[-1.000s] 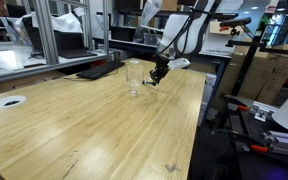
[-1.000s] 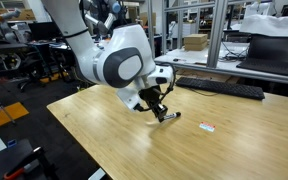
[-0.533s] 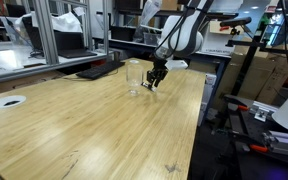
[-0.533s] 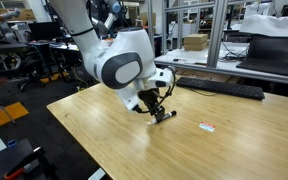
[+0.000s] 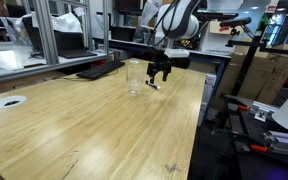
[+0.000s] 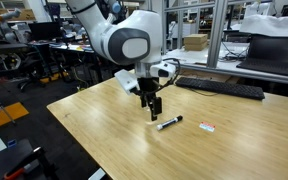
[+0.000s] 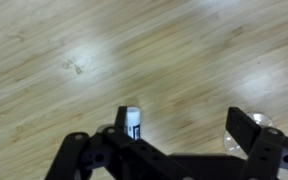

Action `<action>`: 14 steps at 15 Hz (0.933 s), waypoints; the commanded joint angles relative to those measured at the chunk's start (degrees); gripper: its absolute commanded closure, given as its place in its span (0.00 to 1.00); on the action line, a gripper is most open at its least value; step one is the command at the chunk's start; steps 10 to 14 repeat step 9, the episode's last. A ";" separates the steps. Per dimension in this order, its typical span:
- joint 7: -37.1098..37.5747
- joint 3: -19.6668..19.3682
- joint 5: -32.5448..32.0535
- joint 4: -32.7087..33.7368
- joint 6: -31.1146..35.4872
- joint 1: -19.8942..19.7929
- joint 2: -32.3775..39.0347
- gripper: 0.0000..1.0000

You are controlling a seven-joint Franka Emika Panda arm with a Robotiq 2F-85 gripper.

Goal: Remove the marker from the cup and put it on the table

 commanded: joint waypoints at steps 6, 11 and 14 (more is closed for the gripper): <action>2.27 -4.09 -2.15 4.75 -25.26 2.62 -10.45 0.00; 3.04 -3.95 -3.26 5.55 -27.15 3.30 -12.88 0.00; 3.04 -3.95 -3.26 5.55 -27.15 3.30 -12.88 0.00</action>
